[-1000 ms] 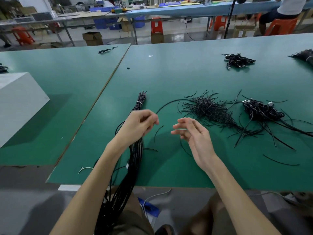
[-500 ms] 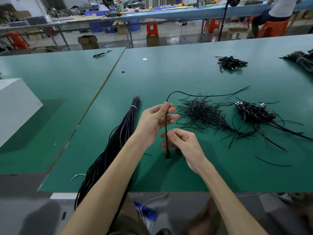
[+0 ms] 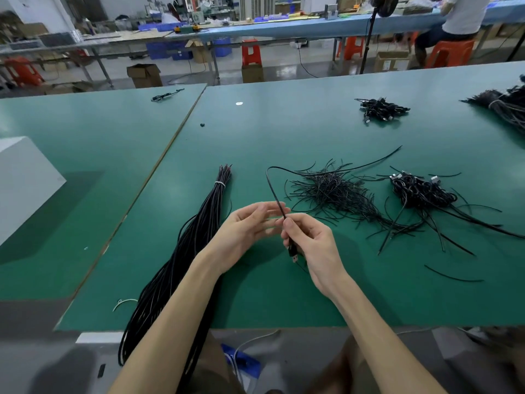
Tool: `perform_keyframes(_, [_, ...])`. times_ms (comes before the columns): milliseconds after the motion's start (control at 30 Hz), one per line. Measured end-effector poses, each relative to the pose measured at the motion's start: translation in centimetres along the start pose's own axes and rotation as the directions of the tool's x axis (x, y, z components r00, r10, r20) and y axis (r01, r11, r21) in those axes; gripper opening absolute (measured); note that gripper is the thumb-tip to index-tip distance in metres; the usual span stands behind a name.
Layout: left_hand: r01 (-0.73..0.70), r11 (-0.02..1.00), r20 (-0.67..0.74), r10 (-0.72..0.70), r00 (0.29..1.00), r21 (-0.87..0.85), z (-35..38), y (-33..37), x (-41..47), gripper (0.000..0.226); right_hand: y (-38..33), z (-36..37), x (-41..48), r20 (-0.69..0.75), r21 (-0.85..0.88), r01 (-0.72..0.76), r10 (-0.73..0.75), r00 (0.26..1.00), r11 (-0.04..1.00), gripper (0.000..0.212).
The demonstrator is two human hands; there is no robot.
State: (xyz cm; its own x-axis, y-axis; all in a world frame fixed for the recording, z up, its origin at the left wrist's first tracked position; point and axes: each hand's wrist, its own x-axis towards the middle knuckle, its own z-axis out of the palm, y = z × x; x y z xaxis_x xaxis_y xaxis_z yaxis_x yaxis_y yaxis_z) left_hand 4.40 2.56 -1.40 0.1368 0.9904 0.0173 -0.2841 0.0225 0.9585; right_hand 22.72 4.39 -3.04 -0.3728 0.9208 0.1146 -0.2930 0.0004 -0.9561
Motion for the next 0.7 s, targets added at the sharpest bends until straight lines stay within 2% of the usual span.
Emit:
perform_keyframes(167, [-0.018, 0.993, -0.026, 0.021, 0.999, 0.12, -1.8, 0.0, -0.9, 0.038, 0.0, -0.1, 0.0, -0.043, -0.045, 0.049, -0.05, 0.998, 0.998, 0.023])
perform_keyframes(400, [0.002, 1.0, -0.087, -0.001, 0.996, 0.006, -1.3, 0.0, -0.9, 0.052, -0.1, -0.1, 0.1, 0.0, 0.103, 0.014, -0.014, 1.0, 0.995, 0.007])
perform_keyframes(467, [-0.023, 1.0, -0.05, 0.023, 0.998, -0.016, -1.5, 0.0, -1.0, 0.048, 0.0, -0.1, 0.1, 0.006, 0.133, 0.007, -0.008, 1.0, 0.991, 0.01])
perform_keyframes(567, [-0.054, 0.998, -0.022, 0.055, 0.998, 0.023, -1.4, -0.1, -1.0, 0.035, 0.1, -0.1, 0.2, -0.01, 0.125, 0.003, -0.001, 1.0, 0.992, 0.019])
perform_keyframes(700, [-0.056, 0.998, -0.108, 0.055, 0.993, -0.007, -1.7, -0.2, -0.8, 0.041, 0.1, 0.1, 0.2, 0.023, 0.076, 0.0, -0.002, 1.0, 0.997, 0.015])
